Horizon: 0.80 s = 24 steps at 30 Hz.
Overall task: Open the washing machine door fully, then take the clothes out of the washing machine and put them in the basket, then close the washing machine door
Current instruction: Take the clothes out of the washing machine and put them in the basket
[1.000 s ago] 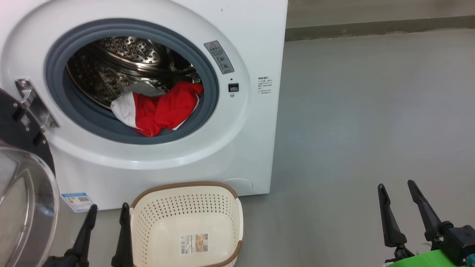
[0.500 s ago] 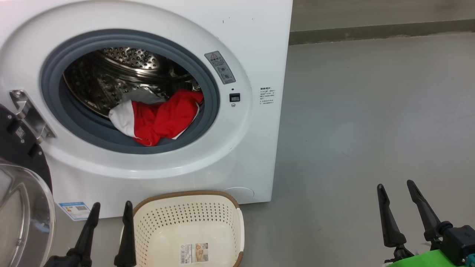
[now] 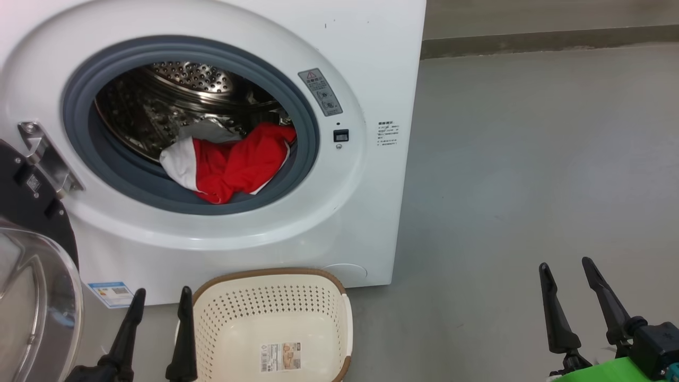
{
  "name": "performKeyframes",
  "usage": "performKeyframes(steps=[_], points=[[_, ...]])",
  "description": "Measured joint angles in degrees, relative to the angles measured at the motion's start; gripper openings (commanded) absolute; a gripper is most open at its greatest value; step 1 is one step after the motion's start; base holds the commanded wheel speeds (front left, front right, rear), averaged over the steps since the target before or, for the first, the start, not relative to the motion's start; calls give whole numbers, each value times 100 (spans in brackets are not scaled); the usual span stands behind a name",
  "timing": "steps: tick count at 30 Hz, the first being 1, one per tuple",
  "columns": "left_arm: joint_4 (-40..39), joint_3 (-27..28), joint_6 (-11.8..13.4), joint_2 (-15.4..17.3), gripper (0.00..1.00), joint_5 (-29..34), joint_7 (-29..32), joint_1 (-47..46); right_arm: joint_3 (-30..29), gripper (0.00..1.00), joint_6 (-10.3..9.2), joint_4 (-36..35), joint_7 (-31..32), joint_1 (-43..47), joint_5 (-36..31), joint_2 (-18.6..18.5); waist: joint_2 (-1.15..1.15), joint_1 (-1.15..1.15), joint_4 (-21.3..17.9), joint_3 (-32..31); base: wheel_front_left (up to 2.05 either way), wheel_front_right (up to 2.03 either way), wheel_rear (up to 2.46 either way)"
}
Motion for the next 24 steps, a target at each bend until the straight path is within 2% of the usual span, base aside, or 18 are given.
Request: performKeyframes(steps=[15, 24], points=[[-97, -12, 101, 12, 100, -4, 0, -92, 71, 100, 0, -69, 1, -141, -59, -1, 0, 0, 96, 416, 0, 0, 0], [-43, -3, 90, 15, 100, -142, 0, -848, 200, 100, 0, -122, 0, -444, -187, -2, 0, 0, 147, 916, 0, 0, 0]])
